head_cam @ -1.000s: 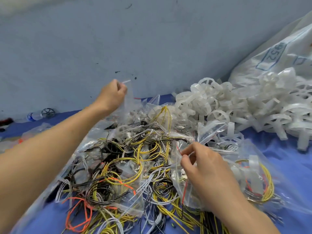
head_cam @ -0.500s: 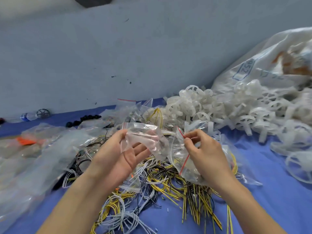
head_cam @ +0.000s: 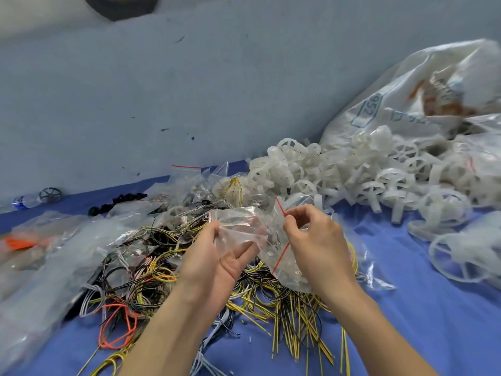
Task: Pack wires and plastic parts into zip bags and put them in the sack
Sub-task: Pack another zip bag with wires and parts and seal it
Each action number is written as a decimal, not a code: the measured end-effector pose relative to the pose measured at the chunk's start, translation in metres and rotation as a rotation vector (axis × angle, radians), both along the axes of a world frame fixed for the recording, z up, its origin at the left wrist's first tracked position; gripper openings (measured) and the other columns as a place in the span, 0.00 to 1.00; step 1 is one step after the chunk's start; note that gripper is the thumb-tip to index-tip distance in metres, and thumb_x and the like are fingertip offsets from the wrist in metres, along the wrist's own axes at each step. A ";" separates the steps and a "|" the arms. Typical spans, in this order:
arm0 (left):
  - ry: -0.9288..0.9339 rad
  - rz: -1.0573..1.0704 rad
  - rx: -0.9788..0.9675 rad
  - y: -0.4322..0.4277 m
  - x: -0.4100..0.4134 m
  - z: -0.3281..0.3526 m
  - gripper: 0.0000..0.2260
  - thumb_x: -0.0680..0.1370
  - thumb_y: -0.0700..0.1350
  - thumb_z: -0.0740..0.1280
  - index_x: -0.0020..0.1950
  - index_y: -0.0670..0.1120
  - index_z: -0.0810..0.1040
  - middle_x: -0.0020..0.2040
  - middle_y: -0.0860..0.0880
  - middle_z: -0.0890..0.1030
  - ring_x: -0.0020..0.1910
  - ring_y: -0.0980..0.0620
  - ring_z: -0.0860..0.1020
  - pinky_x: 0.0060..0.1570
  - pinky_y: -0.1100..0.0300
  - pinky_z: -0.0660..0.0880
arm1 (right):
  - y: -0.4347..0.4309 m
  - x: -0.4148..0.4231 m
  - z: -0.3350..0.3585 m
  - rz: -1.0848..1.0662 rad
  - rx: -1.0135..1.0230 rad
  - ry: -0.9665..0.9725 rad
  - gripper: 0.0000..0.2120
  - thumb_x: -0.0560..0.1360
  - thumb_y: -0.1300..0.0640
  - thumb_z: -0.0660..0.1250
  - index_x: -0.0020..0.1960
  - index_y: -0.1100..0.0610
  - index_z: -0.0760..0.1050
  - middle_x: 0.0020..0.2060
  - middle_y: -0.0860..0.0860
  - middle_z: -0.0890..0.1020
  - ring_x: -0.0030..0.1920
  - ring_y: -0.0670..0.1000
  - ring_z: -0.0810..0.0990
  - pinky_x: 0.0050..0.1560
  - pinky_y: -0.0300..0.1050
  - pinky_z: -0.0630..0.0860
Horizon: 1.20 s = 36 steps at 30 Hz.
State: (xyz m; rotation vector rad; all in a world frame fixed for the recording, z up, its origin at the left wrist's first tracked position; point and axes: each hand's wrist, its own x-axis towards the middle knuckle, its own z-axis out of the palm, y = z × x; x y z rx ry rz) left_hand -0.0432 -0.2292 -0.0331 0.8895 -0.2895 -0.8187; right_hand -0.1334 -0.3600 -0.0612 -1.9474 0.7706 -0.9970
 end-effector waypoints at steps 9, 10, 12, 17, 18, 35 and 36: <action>-0.497 0.006 0.532 -0.026 -0.001 -0.002 0.15 0.81 0.44 0.60 0.57 0.32 0.75 0.53 0.35 0.81 0.54 0.40 0.81 0.51 0.45 0.81 | 0.009 0.000 0.014 0.056 -0.071 -0.034 0.05 0.77 0.50 0.65 0.48 0.48 0.79 0.44 0.43 0.81 0.46 0.44 0.79 0.49 0.47 0.77; -0.652 -0.023 0.659 -0.027 0.000 -0.002 0.16 0.81 0.46 0.60 0.57 0.33 0.75 0.54 0.35 0.80 0.54 0.41 0.81 0.54 0.43 0.80 | 0.009 0.001 0.015 0.063 -0.077 -0.039 0.05 0.76 0.50 0.65 0.48 0.49 0.79 0.44 0.43 0.81 0.45 0.44 0.79 0.49 0.47 0.77; -0.870 -0.078 0.799 -0.029 -0.002 0.000 0.18 0.82 0.50 0.59 0.53 0.35 0.77 0.47 0.36 0.82 0.46 0.44 0.81 0.51 0.42 0.79 | 0.013 0.002 0.017 0.081 -0.099 -0.038 0.05 0.76 0.50 0.65 0.48 0.48 0.79 0.44 0.43 0.80 0.45 0.44 0.79 0.48 0.46 0.76; -1.008 -0.073 0.895 -0.038 0.006 0.008 0.09 0.76 0.32 0.62 0.36 0.38 0.75 0.22 0.48 0.71 0.23 0.49 0.68 0.24 0.62 0.66 | 0.028 0.007 0.017 0.144 -0.190 0.056 0.07 0.77 0.50 0.63 0.50 0.49 0.78 0.47 0.45 0.79 0.48 0.48 0.78 0.50 0.48 0.75; -1.011 -0.070 0.891 -0.040 0.007 0.007 0.08 0.76 0.32 0.62 0.38 0.38 0.76 0.24 0.48 0.71 0.24 0.49 0.67 0.27 0.61 0.65 | 0.030 0.007 0.017 0.152 -0.198 0.079 0.08 0.77 0.50 0.63 0.51 0.50 0.78 0.47 0.46 0.79 0.48 0.49 0.78 0.50 0.50 0.75; -1.154 -0.204 0.603 0.019 -0.016 -0.050 0.27 0.68 0.75 0.60 0.59 0.61 0.76 0.56 0.61 0.81 0.59 0.62 0.77 0.61 0.55 0.72 | 0.021 0.024 0.016 0.205 -0.421 0.221 0.14 0.82 0.47 0.56 0.60 0.50 0.77 0.53 0.49 0.78 0.56 0.52 0.74 0.60 0.51 0.69; -1.258 -0.192 0.637 0.026 -0.021 -0.050 0.20 0.72 0.71 0.60 0.57 0.63 0.77 0.54 0.61 0.82 0.56 0.62 0.78 0.57 0.57 0.73 | 0.018 0.026 0.015 0.201 -0.444 0.292 0.15 0.83 0.46 0.54 0.61 0.49 0.76 0.55 0.49 0.78 0.57 0.52 0.74 0.60 0.51 0.67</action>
